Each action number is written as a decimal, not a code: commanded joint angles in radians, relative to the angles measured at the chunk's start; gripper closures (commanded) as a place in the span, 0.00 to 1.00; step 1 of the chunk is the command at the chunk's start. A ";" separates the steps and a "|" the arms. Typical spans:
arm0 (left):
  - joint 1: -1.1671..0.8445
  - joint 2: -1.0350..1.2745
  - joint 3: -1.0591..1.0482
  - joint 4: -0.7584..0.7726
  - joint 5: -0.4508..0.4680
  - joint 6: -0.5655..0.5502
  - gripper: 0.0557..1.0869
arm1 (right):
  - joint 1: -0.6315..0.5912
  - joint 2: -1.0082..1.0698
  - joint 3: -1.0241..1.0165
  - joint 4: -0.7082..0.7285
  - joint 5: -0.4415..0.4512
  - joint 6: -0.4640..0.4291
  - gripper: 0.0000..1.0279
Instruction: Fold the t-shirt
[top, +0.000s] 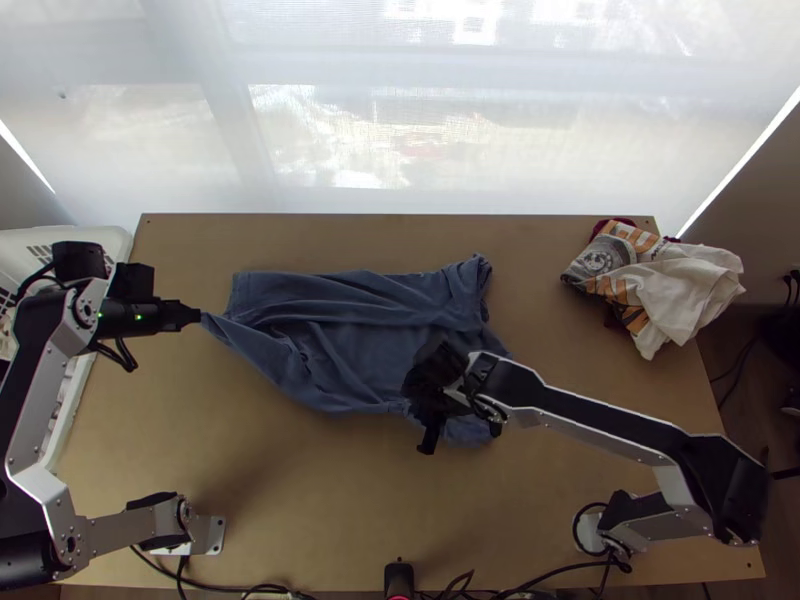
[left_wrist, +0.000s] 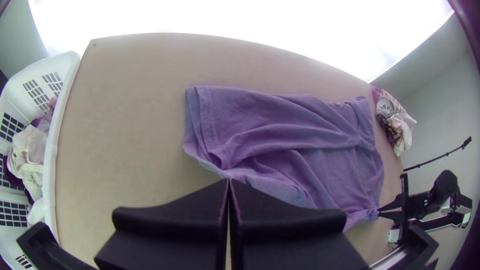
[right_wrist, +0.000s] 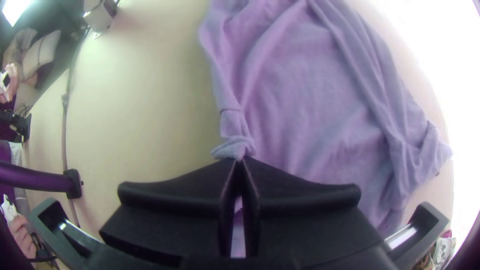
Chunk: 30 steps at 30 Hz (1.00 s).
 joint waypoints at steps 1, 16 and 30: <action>-0.001 -0.042 -0.009 -0.032 0.005 -0.010 0.97 | -0.116 -0.068 0.071 -0.073 -0.001 -0.011 0.97; -0.006 -0.128 -0.025 -0.086 0.010 0.003 0.97 | -0.190 -0.102 0.234 -0.121 -0.001 -0.019 0.97; -0.064 0.159 0.024 0.290 -0.021 -0.057 0.97 | -0.376 0.017 0.352 -0.105 0.015 -0.053 0.97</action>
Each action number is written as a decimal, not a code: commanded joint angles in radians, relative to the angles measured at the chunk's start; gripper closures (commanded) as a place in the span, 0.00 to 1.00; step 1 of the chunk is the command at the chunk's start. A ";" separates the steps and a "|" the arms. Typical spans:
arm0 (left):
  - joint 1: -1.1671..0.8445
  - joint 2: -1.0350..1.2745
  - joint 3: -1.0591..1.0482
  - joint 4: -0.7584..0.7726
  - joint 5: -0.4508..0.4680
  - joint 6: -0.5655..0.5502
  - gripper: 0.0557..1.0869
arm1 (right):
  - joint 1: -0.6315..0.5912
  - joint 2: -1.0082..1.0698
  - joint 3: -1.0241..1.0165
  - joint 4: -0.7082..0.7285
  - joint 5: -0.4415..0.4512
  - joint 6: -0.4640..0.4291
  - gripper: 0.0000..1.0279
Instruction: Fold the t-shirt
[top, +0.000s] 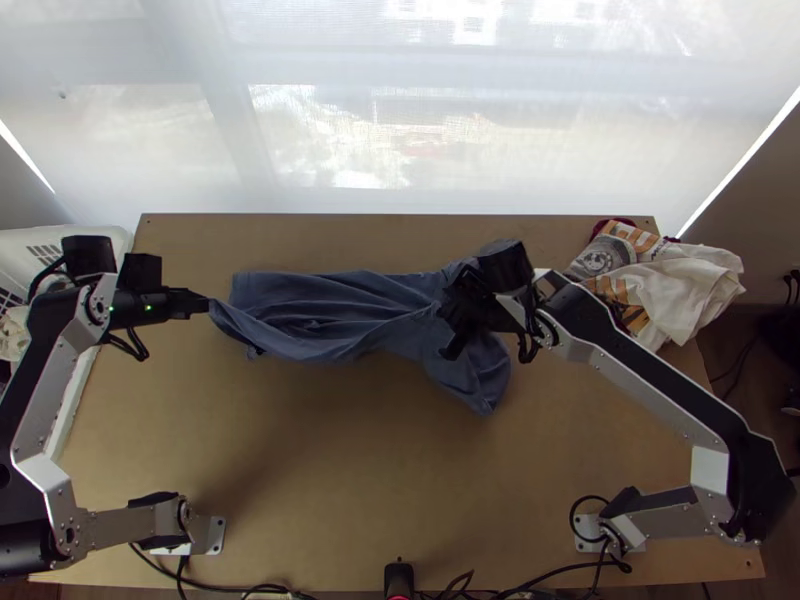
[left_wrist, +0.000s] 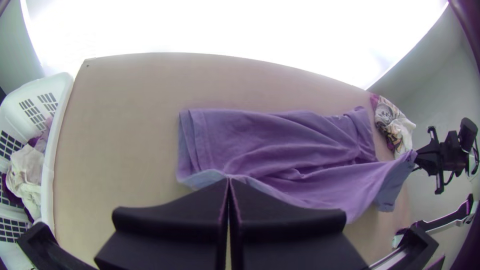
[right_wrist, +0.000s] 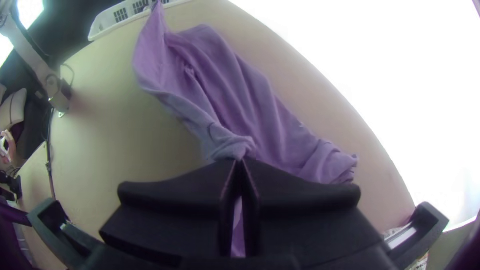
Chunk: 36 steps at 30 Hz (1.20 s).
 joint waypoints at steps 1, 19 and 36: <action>-0.030 0.150 0.039 0.178 -0.030 -0.033 0.97 | -0.102 0.065 0.061 0.008 0.012 -0.013 0.97; -0.126 0.368 0.127 0.168 -0.030 -0.064 0.39 | -0.123 0.147 0.082 0.010 0.032 -0.029 0.97; -0.186 0.181 -0.036 -0.031 0.005 -0.075 0.33 | -0.103 0.145 0.087 0.010 0.032 -0.037 0.97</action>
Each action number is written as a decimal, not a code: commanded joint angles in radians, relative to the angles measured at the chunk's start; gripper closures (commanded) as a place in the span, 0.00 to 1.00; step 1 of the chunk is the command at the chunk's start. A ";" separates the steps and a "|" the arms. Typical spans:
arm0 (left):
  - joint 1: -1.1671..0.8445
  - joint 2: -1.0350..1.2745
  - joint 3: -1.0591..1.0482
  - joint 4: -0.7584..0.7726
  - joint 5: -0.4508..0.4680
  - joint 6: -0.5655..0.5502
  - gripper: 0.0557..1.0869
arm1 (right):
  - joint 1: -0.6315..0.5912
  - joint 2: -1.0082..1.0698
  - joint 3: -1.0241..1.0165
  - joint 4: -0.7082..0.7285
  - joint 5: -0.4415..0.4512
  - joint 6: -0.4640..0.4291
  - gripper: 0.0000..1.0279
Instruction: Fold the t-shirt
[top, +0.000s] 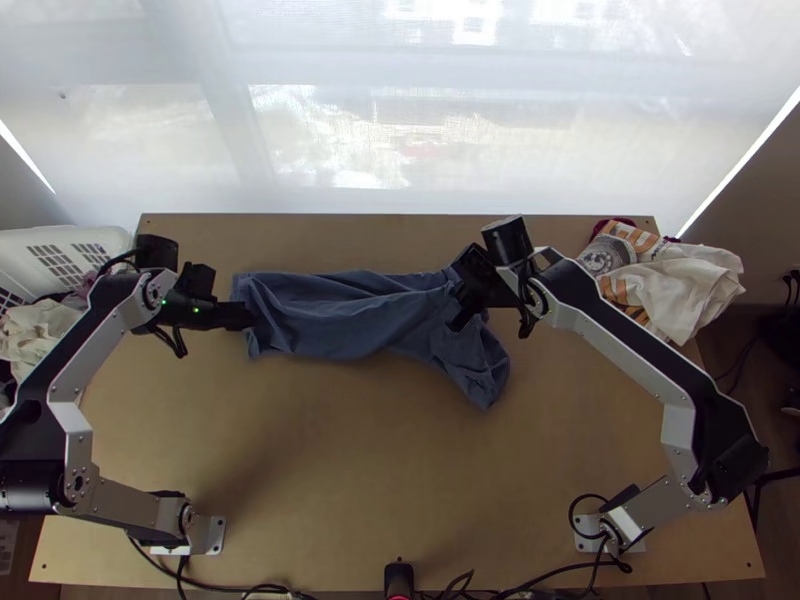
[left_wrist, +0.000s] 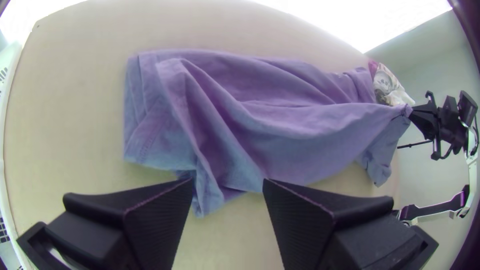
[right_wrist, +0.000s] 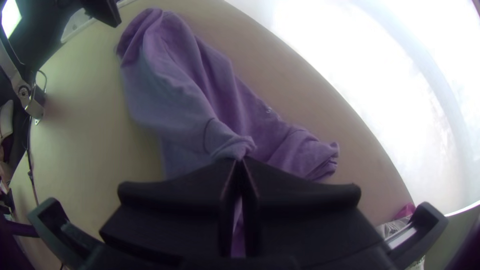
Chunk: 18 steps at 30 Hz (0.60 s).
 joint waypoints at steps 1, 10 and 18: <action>-0.038 -0.025 -0.056 0.024 0.002 -0.028 0.33 | 0.007 -0.003 0.003 0.000 0.000 -0.003 0.97; -0.038 0.031 -0.108 0.138 -0.012 -0.035 0.45 | 0.012 -0.037 -0.010 -0.013 0.000 0.003 0.97; -0.027 0.054 -0.139 0.190 -0.015 -0.024 0.64 | 0.010 -0.063 -0.031 -0.017 0.000 0.005 0.97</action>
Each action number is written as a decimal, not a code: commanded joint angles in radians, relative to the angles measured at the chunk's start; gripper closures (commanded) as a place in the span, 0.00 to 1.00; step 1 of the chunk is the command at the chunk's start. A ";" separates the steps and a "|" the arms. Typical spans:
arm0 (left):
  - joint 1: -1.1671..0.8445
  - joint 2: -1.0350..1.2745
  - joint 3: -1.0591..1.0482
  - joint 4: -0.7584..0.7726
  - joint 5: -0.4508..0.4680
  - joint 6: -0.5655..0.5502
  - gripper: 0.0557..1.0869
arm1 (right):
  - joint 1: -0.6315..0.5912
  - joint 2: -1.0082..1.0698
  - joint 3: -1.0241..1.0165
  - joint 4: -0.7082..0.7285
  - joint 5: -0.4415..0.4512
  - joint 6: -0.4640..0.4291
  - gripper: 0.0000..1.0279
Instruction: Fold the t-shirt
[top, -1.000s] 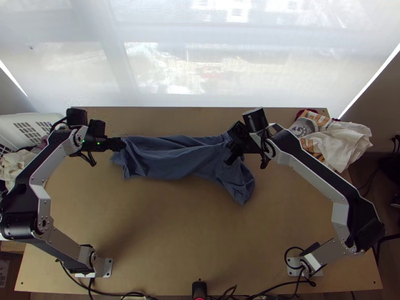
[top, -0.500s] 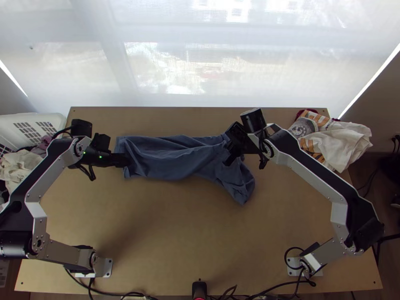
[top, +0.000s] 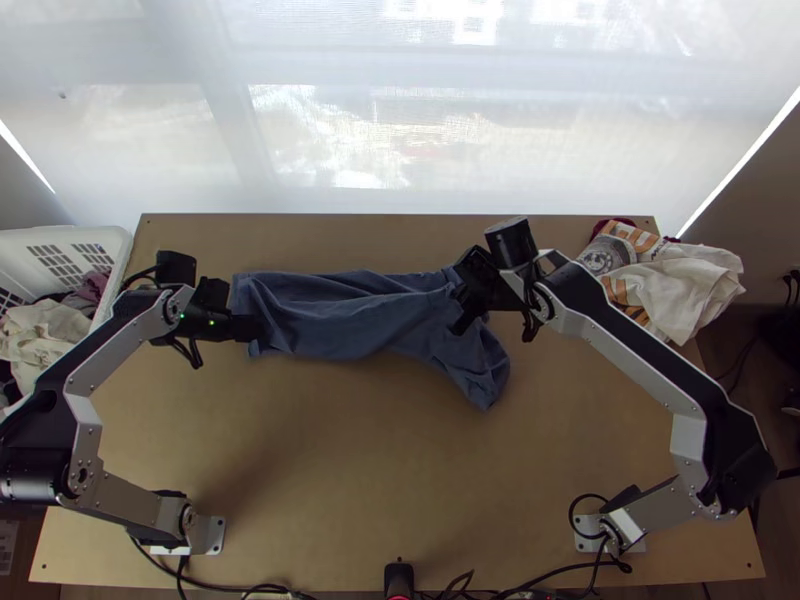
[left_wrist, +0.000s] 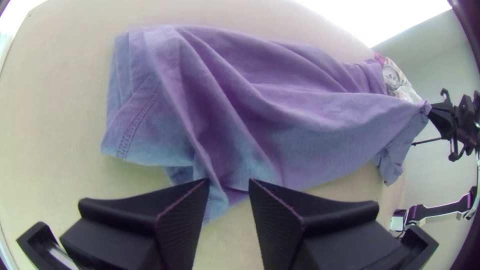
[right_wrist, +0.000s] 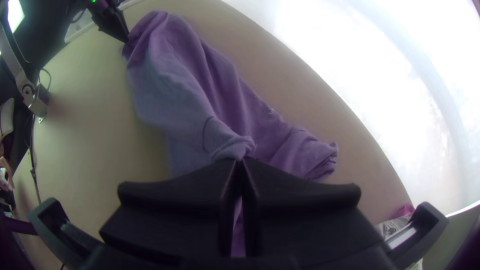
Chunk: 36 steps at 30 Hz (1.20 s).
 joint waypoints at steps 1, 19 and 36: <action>0.008 0.026 -0.025 0.046 0.000 0.012 0.66 | 0.000 -0.022 -0.018 -0.005 0.000 0.001 0.97; 0.080 -0.166 -0.018 -0.109 0.026 0.066 0.96 | 0.025 -0.128 -0.100 -0.030 0.000 -0.005 0.97; 0.283 -0.378 -0.146 -0.261 0.069 0.282 0.96 | 0.234 -0.284 -0.295 -0.151 0.000 -0.008 0.97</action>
